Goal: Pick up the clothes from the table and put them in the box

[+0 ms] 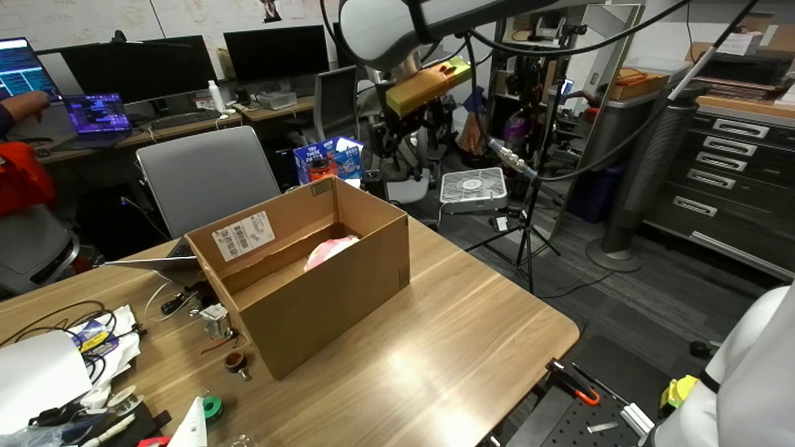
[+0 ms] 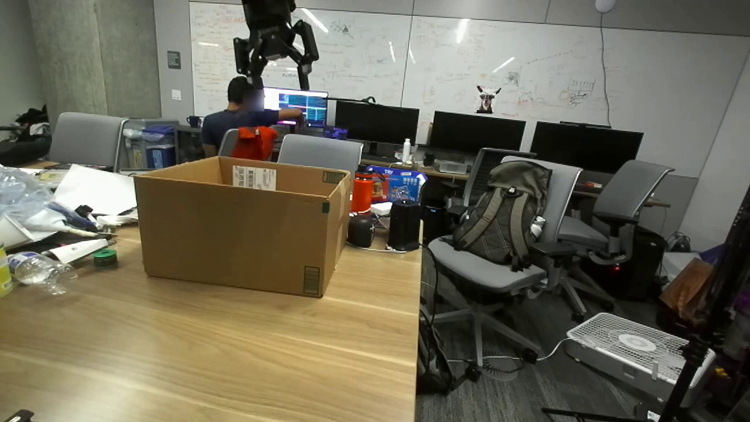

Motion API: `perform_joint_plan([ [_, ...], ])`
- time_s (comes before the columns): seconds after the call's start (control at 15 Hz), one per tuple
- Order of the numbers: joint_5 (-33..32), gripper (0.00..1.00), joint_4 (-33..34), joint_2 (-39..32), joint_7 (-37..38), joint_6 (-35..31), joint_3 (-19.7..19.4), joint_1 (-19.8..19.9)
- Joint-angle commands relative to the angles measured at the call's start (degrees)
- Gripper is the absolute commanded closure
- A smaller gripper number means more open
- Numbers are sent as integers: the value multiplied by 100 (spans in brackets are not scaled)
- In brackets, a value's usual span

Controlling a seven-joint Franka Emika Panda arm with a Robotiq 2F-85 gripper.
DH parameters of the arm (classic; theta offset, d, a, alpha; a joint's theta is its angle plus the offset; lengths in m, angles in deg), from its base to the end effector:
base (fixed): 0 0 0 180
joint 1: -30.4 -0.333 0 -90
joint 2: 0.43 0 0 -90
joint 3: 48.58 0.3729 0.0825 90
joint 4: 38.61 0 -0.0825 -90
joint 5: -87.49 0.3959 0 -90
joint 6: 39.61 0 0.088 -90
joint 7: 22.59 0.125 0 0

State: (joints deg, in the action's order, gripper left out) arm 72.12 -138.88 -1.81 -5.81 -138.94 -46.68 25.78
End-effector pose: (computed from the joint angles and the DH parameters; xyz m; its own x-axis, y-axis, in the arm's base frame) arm 0.5791 0.0369 0.5800 0.9916 -0.1255 0.0306 -0.1291 -0.9566 0.2611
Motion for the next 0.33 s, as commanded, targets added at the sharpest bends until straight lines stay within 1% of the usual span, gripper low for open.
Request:
perform_joint_plan([
  [0.0,201,0,-881,706,-129,-172,-9,129],
  [0.07,41,0,-350,247,-5,11,45,109],
  [0.27,61,0,-703,501,-7,-8,54,149],
])
